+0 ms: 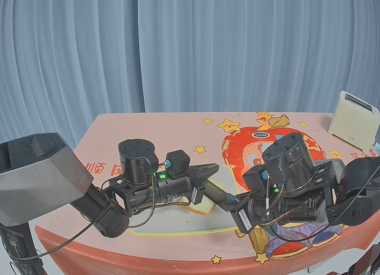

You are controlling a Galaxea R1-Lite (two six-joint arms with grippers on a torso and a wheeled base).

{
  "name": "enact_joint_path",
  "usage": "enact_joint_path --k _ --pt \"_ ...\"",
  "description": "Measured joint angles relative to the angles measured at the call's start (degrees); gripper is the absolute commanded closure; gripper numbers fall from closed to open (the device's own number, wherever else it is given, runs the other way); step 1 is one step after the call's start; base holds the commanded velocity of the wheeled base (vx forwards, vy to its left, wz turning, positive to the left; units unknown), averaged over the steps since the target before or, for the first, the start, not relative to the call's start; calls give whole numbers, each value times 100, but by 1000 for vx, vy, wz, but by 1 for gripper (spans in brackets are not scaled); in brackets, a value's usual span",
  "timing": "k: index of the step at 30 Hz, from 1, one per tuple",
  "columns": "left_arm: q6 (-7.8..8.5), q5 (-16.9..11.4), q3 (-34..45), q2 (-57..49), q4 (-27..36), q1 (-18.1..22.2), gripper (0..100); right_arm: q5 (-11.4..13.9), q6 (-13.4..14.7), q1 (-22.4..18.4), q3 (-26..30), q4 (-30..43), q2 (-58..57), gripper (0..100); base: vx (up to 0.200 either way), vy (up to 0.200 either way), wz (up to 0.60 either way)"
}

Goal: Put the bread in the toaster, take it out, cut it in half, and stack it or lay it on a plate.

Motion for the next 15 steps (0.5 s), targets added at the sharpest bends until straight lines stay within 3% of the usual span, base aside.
enact_joint_path --k 15 --pt "2 -17 41 -72 17 -11 100 -18 13 11 74 -60 55 100 0 0 0"
